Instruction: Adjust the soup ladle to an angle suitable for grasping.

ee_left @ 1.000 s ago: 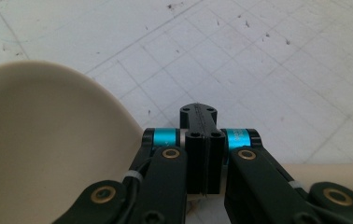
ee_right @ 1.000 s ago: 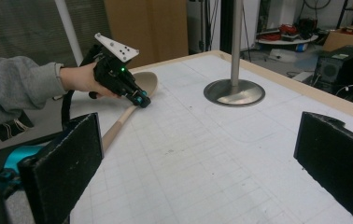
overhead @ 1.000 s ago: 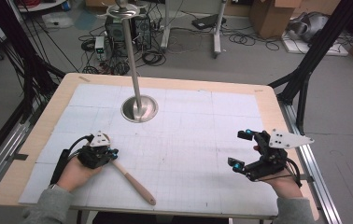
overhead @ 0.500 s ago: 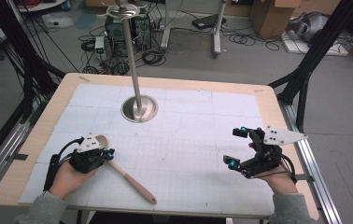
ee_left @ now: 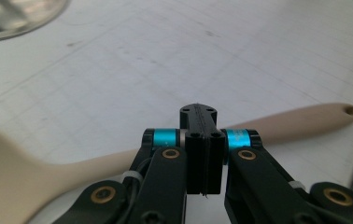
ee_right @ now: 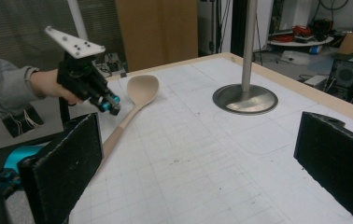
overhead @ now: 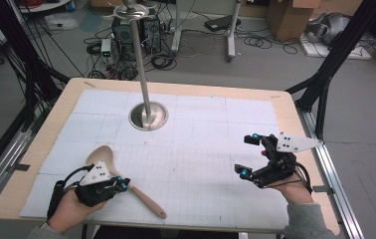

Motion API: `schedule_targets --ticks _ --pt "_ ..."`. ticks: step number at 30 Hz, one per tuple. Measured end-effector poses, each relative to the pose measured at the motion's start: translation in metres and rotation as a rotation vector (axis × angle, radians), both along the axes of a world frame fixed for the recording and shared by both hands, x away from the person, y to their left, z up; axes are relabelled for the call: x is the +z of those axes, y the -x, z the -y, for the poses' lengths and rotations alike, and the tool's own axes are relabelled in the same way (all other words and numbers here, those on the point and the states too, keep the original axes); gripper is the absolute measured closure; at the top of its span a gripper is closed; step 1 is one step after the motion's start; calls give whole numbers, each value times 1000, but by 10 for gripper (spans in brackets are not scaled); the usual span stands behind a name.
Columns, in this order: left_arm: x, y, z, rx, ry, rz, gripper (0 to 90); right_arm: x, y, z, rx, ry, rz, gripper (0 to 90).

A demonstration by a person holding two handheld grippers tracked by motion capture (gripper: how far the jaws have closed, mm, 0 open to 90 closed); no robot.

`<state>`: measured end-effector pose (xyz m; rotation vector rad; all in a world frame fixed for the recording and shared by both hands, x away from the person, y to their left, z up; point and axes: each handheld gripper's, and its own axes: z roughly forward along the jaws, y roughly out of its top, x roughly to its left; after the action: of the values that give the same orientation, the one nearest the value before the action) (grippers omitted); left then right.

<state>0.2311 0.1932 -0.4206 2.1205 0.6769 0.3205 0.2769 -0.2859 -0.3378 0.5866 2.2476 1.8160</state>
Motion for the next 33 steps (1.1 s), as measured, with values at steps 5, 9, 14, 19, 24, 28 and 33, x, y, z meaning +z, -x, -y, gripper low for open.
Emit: schedule_targets --ticks 5,9,14,19,24,28,33 --pt "-1 10 16 -78 -9 -3 899 -1 -1 -2 3 8 -3 0" --pt "-4 14 24 -102 -24 -18 899 -1 -1 -1 1 7 -7 0" --pt "-9 16 29 -135 -44 -40 899 -1 0 -1 4 8 -4 0" --pt "-12 17 32 -156 -55 -34 899 -1 -1 -2 3 11 -10 0" --pt "-14 19 36 -183 -58 -41 899 -1 -1 -2 3 14 -10 0" --pt "-17 21 41 -208 -78 -44 899 -1 -1 -2 5 9 -4 0" --pt "-21 21 41 -214 -84 -55 899 -1 -1 -3 15 -2 -8 0"
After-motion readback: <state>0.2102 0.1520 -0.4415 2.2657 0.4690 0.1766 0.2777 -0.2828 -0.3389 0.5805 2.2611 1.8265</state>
